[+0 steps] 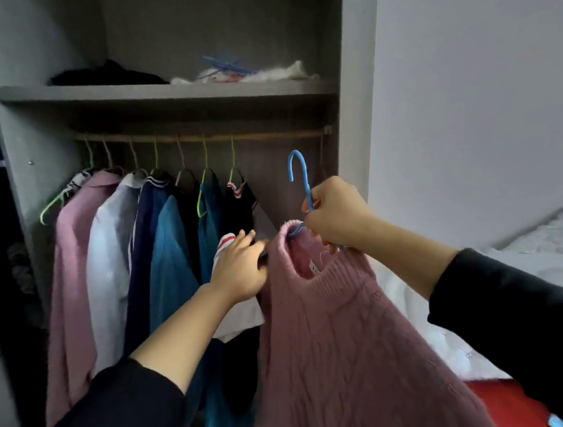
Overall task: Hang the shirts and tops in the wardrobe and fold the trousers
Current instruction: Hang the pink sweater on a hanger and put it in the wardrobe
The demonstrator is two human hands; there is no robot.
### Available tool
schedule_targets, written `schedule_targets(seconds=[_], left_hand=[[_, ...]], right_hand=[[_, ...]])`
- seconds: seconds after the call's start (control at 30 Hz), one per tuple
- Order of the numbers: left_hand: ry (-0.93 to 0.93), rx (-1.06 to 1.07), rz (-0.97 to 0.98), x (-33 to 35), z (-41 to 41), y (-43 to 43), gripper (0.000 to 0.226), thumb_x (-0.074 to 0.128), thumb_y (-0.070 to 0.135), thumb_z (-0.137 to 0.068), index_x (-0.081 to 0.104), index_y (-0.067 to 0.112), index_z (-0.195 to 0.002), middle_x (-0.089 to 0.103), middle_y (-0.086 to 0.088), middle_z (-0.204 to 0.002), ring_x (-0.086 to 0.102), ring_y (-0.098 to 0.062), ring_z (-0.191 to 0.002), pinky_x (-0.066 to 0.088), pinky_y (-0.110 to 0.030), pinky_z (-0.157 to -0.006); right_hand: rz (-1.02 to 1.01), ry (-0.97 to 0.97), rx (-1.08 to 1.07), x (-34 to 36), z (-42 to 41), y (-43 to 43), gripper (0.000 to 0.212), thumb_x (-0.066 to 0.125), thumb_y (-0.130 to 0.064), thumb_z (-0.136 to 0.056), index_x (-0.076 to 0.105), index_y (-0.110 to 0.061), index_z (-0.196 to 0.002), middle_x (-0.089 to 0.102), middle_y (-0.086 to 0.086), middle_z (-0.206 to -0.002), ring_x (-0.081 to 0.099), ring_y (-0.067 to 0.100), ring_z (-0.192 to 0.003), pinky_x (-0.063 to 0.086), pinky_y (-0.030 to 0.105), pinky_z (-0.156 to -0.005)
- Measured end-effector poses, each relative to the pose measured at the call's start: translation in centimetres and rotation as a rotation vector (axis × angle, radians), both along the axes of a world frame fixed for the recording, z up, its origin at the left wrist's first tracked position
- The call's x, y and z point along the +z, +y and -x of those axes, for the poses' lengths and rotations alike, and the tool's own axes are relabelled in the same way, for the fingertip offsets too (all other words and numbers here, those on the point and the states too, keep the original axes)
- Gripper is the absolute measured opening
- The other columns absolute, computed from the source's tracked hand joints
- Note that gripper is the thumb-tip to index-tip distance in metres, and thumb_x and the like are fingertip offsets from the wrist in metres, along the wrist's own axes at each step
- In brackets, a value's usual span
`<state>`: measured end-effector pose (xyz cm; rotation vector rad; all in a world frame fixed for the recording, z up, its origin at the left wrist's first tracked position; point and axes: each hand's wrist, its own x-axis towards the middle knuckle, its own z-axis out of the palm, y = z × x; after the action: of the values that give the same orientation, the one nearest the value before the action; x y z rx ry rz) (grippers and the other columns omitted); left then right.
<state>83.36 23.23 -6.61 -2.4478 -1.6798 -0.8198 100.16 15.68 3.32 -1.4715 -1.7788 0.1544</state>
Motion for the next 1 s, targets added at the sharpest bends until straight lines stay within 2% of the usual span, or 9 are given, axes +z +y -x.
schedule_targets(seconds=[0.07,0.13,0.23,0.33,0.47,0.63,0.77,0.9,1.0], left_hand=[[0.059,0.04,-0.039,1.1,1.3,2.8,0.059,0.045,0.024,-0.089,0.033,0.019,-0.147,0.019,-0.012,-0.157,0.007,-0.026,-0.147,0.017,-0.043,-0.117],[0.134,0.058,-0.055,1.9,2.3,5.5,0.059,0.046,0.022,-0.09,0.032,0.02,-0.147,0.017,-0.01,-0.158,0.004,-0.025,-0.147,0.016,-0.047,-0.117],[0.198,0.068,-0.091,3.3,3.2,9.4,0.058,0.045,0.025,-0.091,0.031,0.023,-0.148,0.012,-0.006,-0.159,-0.001,-0.021,-0.147,0.007,-0.045,-0.118],[0.234,0.062,-0.125,5.1,3.9,13.5,0.058,0.047,0.028,-0.092,0.03,0.027,-0.148,0.007,-0.003,-0.16,-0.005,-0.02,-0.147,0.003,-0.043,-0.118],[0.207,0.038,-0.187,8.4,5.2,19.1,0.062,0.052,0.033,-0.091,0.029,0.028,-0.148,0.007,-0.003,-0.16,-0.003,-0.021,-0.147,0.004,-0.042,-0.118],[0.233,0.0,-0.265,12.9,7.5,25.4,0.069,0.055,0.039,-0.088,0.025,0.027,-0.149,0.01,-0.005,-0.159,0.001,-0.023,-0.147,0.008,-0.041,-0.12],[0.203,-0.016,-0.35,16.4,8.3,29.3,0.075,0.056,0.042,-0.087,0.021,0.021,-0.15,0.02,-0.011,-0.156,0.015,-0.029,-0.144,0.017,-0.042,-0.117],[0.153,-0.039,-0.392,18.5,8.2,32.7,0.08,0.057,0.041,-0.087,0.013,0.022,-0.151,0.01,-0.01,-0.159,0.01,-0.029,-0.145,0.01,-0.041,-0.117],[0.178,-0.06,-0.411,18.3,8.1,34.7,0.08,0.059,0.037,-0.085,0.016,0.024,-0.15,0.019,-0.01,-0.155,0.015,-0.029,-0.143,0.011,-0.039,-0.115]], right_hand=[[-0.038,-0.009,-0.008,0.8,1.6,3.5,0.016,0.054,-0.002,-0.079,0.061,0.0,-0.093,0.064,0.014,-0.086,0.064,0.03,-0.067,0.059,0.041,-0.062],[-0.04,-0.011,-0.017,1.2,3.0,6.8,0.013,0.054,-0.003,-0.08,0.059,0.0,-0.092,0.061,0.013,-0.085,0.062,0.028,-0.066,0.058,0.038,-0.062],[-0.052,0.005,-0.062,1.6,4.4,11.7,0.012,0.055,-0.005,-0.082,0.059,0.0,-0.092,0.062,0.014,-0.088,0.064,0.031,-0.074,0.059,0.042,-0.067],[-0.061,0.01,-0.106,2.3,5.3,16.2,0.009,0.055,-0.006,-0.081,0.057,-0.002,-0.088,0.063,0.015,-0.09,0.064,0.034,-0.08,0.054,0.036,-0.065],[-0.095,0.05,-0.195,3.9,6.7,22.4,0.019,0.058,-0.012,-0.082,0.063,-0.005,-0.099,0.064,0.013,-0.101,0.062,0.031,-0.094,0.044,0.031,-0.068],[-0.19,0.088,-0.283,6.4,8.2,29.3,0.021,0.061,-0.011,-0.083,0.064,-0.007,-0.103,0.064,0.012,-0.105,0.062,0.028,-0.098,0.054,0.036,-0.078],[-0.242,0.068,-0.345,8.2,9.7,33.6,0.017,0.062,-0.01,-0.083,0.06,-0.008,-0.1,0.063,0.013,-0.105,0.062,0.03,-0.099,0.055,0.041,-0.083],[-0.224,0.057,-0.37,8.9,10.4,37.3,0.026,0.061,-0.012,-0.086,0.056,-0.006,-0.111,0.061,0.016,-0.115,0.058,0.033,-0.11,0.052,0.043,-0.091],[-0.202,0.031,-0.379,8.3,10.3,39.6,0.028,0.059,-0.011,-0.084,0.06,-0.007,-0.112,0.061,0.016,-0.116,0.058,0.034,-0.11,0.052,0.042,-0.091]])
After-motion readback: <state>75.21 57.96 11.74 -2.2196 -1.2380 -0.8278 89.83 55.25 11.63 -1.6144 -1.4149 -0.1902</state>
